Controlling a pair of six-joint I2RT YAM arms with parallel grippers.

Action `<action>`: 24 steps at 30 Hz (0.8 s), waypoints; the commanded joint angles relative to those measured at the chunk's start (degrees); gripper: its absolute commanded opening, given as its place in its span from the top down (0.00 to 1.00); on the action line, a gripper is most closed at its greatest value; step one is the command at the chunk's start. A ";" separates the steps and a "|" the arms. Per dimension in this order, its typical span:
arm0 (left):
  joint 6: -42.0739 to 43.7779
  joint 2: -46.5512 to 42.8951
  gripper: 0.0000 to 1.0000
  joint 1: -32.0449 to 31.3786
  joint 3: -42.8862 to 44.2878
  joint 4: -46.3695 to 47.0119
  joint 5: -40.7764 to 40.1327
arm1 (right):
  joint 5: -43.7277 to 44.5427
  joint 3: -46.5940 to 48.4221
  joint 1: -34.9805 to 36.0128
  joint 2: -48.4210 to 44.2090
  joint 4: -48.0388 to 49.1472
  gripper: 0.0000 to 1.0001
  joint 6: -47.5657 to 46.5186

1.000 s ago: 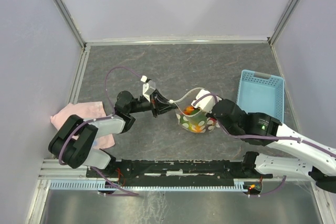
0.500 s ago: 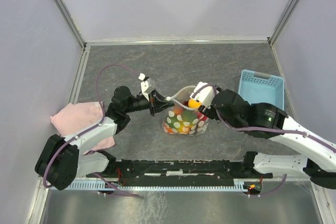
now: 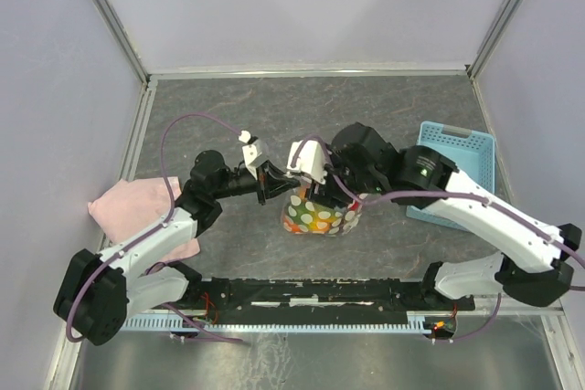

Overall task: Place the food in the zip-top bag and seal the zipper
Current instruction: Zip the zipper food storage bag at the center of the board.

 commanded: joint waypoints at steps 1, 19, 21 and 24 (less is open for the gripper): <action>4.22 -3.07 0.97 -0.47 1.02 0.52 0.88 | -12.21 5.37 -2.93 3.07 4.41 0.28 -6.96; 6.41 -5.02 0.97 -1.62 0.81 -1.13 1.56 | -35.73 9.27 -11.04 13.86 9.78 0.45 -17.23; 6.63 -5.15 0.97 -1.66 0.88 -1.36 1.60 | -36.63 9.56 -11.31 14.53 9.87 0.47 -17.62; 6.85 -5.35 0.97 -1.77 0.74 -1.57 1.36 | -37.40 10.23 -11.97 15.67 9.62 0.54 -17.97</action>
